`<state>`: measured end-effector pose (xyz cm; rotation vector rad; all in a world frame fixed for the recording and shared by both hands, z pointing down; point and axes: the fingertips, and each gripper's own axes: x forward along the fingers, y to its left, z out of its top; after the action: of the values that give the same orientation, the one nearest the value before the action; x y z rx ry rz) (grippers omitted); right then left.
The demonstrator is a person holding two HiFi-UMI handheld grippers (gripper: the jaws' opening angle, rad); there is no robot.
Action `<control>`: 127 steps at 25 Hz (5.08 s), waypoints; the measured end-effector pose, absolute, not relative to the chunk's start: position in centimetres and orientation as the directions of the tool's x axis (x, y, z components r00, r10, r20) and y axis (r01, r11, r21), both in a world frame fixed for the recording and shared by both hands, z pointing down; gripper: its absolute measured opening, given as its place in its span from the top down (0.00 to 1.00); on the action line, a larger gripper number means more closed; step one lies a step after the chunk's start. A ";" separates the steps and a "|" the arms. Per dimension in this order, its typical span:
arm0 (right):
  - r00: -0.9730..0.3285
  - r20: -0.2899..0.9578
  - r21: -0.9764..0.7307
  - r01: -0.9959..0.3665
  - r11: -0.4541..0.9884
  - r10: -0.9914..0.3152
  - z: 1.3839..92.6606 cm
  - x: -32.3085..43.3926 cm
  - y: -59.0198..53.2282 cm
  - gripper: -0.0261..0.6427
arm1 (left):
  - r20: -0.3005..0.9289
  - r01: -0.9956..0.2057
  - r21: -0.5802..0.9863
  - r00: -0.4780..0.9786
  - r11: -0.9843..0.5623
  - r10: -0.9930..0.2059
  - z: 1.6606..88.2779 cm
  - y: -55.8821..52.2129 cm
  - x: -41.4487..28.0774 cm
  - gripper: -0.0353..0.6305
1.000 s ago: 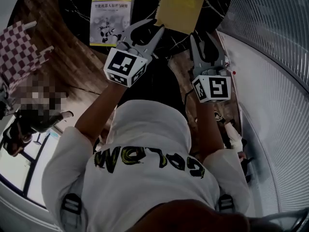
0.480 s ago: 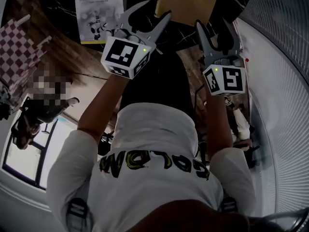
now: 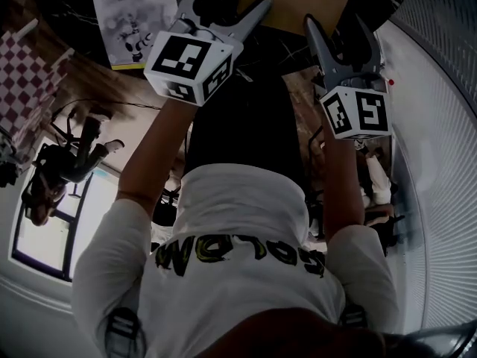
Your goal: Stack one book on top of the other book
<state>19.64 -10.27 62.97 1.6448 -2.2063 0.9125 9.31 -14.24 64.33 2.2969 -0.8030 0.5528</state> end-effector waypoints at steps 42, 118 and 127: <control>-0.313 0.470 -0.306 -0.935 0.181 -0.825 49.8 18.2 -8.0 0.58 | 0.470 -0.641 0.464 0.763 -0.612 -0.444 50.7 -11.4 9.0 0.59; -0.670 0.528 -0.446 -0.742 0.500 -0.522 57.6 -6.7 -9.6 0.63 | 0.560 -0.805 0.376 0.592 -0.458 -0.580 57.0 -13.0 -16.5 0.59; -0.664 0.561 -0.468 -0.747 0.472 -0.494 61.0 -7.5 -9.5 0.63 | 0.585 -0.801 0.399 0.597 -0.446 -0.549 60.6 -13.1 -17.3 0.59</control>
<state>-7.46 -9.53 60.99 1.0464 -2.3758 1.0100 -17.29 -13.12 60.56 2.1643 -1.0630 0.4940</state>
